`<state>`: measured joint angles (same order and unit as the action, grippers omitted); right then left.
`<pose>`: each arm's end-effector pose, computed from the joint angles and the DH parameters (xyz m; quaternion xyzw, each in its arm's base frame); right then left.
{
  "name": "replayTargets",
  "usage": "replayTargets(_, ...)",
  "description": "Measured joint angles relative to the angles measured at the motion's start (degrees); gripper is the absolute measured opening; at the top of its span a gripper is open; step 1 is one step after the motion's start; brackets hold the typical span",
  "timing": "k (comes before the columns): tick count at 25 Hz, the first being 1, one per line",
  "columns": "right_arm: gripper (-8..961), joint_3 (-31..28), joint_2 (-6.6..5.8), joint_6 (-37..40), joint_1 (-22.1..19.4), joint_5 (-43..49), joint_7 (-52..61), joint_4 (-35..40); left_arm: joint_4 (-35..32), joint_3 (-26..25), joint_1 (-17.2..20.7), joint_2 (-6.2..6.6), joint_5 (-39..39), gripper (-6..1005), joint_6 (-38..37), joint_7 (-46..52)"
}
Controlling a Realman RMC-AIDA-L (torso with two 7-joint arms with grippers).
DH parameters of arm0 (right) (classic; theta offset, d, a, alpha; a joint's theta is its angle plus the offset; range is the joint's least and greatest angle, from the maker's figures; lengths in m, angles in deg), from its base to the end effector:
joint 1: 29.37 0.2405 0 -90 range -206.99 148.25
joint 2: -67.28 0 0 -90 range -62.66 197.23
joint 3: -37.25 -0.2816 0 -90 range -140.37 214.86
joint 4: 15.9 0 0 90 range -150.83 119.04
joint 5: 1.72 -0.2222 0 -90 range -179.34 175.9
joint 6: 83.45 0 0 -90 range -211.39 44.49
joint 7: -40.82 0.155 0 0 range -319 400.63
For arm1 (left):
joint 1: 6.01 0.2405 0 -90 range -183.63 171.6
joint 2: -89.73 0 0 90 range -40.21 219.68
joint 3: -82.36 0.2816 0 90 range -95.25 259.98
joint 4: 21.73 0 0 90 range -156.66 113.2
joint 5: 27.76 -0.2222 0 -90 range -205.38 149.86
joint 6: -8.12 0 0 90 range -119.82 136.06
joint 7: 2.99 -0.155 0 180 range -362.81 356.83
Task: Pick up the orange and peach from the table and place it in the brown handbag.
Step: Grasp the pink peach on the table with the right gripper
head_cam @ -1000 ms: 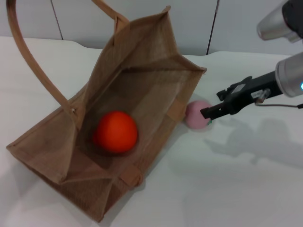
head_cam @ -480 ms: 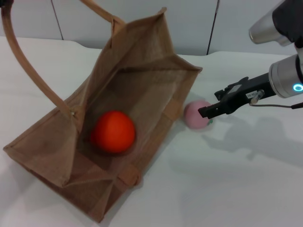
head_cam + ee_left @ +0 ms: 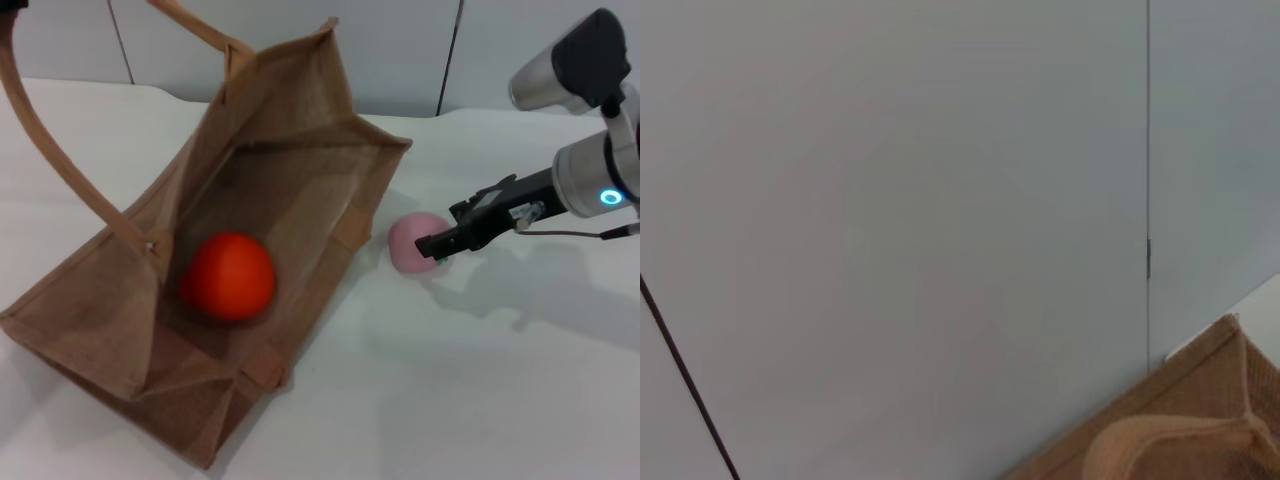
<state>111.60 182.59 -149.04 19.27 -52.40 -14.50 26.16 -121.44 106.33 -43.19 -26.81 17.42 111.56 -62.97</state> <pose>0.1981 0.4523 -0.0608 -0.9482 0.2725 -0.0490 0.1558 -0.1946 0.3729 0.2077 -0.8841 -0.2233 -0.0900 0.4005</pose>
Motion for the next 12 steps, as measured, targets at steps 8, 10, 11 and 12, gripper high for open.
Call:
replayTargets(8,806,0.2,0.32,3.5,2.2,-0.7,-1.1,-4.4,1.3,0.2,-0.5,0.07,-0.1,119,-0.2,-0.2)
replayTargets(10,806,0.5,0.36,4.5,2.7,-0.9,-1.5,-5.7,1.3,0.4,-0.6,0.08,-0.1,119,-0.2,-0.2)
replayTargets(11,806,0.6,0.38,5.3,3.4,-1.1,-1.7,-6.9,1.3,0.4,-0.7,0.09,-0.1,119,-0.2,-0.2)
replayTargets(12,806,0.6,0.4,6.1,3.9,-1.2,-1.8,-8.0,1.3,0.5,-0.7,0.09,-0.1,119,-0.2,-0.2)
